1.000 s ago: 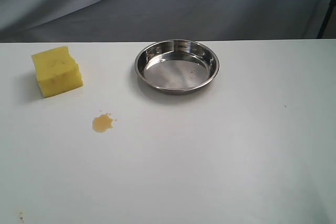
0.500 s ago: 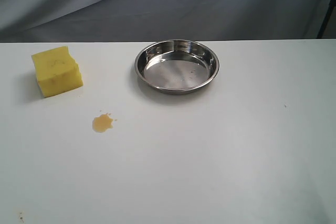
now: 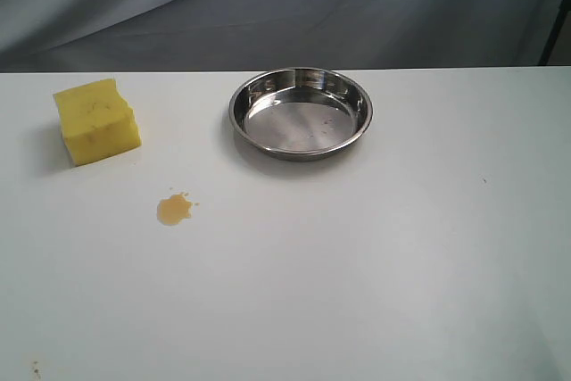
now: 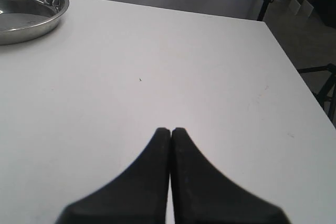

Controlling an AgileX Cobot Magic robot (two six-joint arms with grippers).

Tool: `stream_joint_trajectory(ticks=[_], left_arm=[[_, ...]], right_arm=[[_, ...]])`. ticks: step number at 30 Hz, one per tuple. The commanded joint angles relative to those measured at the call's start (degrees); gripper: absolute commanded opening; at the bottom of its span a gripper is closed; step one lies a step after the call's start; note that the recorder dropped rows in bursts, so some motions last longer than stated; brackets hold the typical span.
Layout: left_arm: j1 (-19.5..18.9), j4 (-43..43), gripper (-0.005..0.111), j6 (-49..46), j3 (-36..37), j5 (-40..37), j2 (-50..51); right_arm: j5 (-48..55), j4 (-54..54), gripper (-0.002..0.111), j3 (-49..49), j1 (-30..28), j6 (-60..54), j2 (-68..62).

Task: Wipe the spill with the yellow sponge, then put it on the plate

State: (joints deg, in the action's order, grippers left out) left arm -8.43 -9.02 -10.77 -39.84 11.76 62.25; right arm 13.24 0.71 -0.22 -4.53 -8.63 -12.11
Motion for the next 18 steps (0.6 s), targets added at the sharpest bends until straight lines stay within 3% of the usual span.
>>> stream_joint_trajectory(ticks=[1,18], left_arm=[[-0.13,-0.91,0.001,0.1,-0.33,-0.29,0.03],[-0.13,-0.91,0.001,0.1,-0.33,-2.53,7.9]], right_arm=[[-0.47,-0.29,0.0,0.22,-0.2,0.1,-0.2],[-0.47,-0.29,0.0,0.22,-0.2,0.1,-0.2]])
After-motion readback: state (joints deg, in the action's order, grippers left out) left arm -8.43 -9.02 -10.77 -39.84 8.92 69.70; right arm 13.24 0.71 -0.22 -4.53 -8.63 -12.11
